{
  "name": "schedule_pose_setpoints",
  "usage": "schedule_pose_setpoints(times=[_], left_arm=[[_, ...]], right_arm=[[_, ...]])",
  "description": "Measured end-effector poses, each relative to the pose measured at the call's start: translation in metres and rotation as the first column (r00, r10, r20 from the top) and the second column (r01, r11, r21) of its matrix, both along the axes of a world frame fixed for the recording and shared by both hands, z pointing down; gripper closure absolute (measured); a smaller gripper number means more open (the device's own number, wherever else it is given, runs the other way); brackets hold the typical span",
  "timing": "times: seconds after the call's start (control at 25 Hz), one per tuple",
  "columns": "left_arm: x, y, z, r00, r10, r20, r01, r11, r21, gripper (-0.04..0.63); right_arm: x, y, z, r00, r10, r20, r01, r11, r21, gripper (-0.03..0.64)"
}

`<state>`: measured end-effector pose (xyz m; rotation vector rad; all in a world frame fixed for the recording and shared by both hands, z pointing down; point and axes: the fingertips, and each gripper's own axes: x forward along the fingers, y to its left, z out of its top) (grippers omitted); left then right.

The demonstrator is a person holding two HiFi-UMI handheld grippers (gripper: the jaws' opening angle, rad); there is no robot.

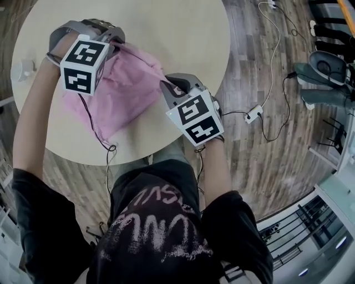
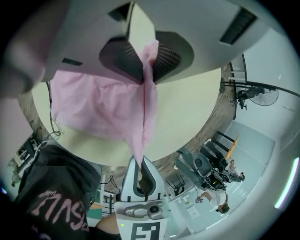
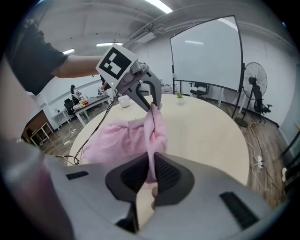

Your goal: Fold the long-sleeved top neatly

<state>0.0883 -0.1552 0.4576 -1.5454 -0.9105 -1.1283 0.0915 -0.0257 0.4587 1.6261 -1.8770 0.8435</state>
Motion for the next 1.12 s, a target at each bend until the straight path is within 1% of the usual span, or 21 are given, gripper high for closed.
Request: schedule_pose_setpoints(times=[0.2, 0.4, 0.52, 0.72, 0.88, 1.04, 1.12], left_arm=[[-0.038, -0.002, -0.022, 0.997, -0.021, -0.071, 0.022, 1.000, 0.007, 0.518], [-0.082, 0.000, -0.040, 0.989, -0.027, -0.149, 0.030, 0.999, 0.018, 0.518], [-0.105, -0.004, -0.044, 0.983, -0.033, -0.178, 0.038, 0.999, 0.026, 0.520], [-0.145, -0.012, -0.036, 0.976, -0.035, -0.216, 0.049, 0.997, 0.061, 0.520], [-0.180, -0.017, -0.023, 0.974, -0.039, -0.222, 0.056, 0.996, 0.069, 0.518], [-0.200, -0.026, -0.003, 0.968, -0.041, -0.249, 0.066, 0.993, 0.095, 0.518], [-0.208, -0.031, 0.007, 0.964, -0.055, -0.259, 0.085, 0.991, 0.107, 0.518]], right_arm=[[-0.043, -0.001, -0.021, 0.999, -0.035, -0.038, 0.036, 0.999, 0.024, 0.588], [-0.093, 0.000, -0.039, 0.995, -0.065, -0.070, 0.068, 0.997, 0.043, 0.588], [-0.123, -0.002, -0.042, 0.993, -0.091, -0.080, 0.095, 0.995, 0.044, 0.588], [-0.176, -0.008, -0.033, 0.987, -0.140, -0.078, 0.142, 0.989, 0.033, 0.588], [-0.214, -0.014, -0.021, 0.982, -0.175, -0.074, 0.176, 0.984, 0.012, 0.588], [-0.241, -0.021, -0.005, 0.978, -0.200, -0.054, 0.200, 0.980, -0.007, 0.588], [-0.251, -0.025, 0.002, 0.975, -0.217, -0.040, 0.217, 0.976, -0.015, 0.588]])
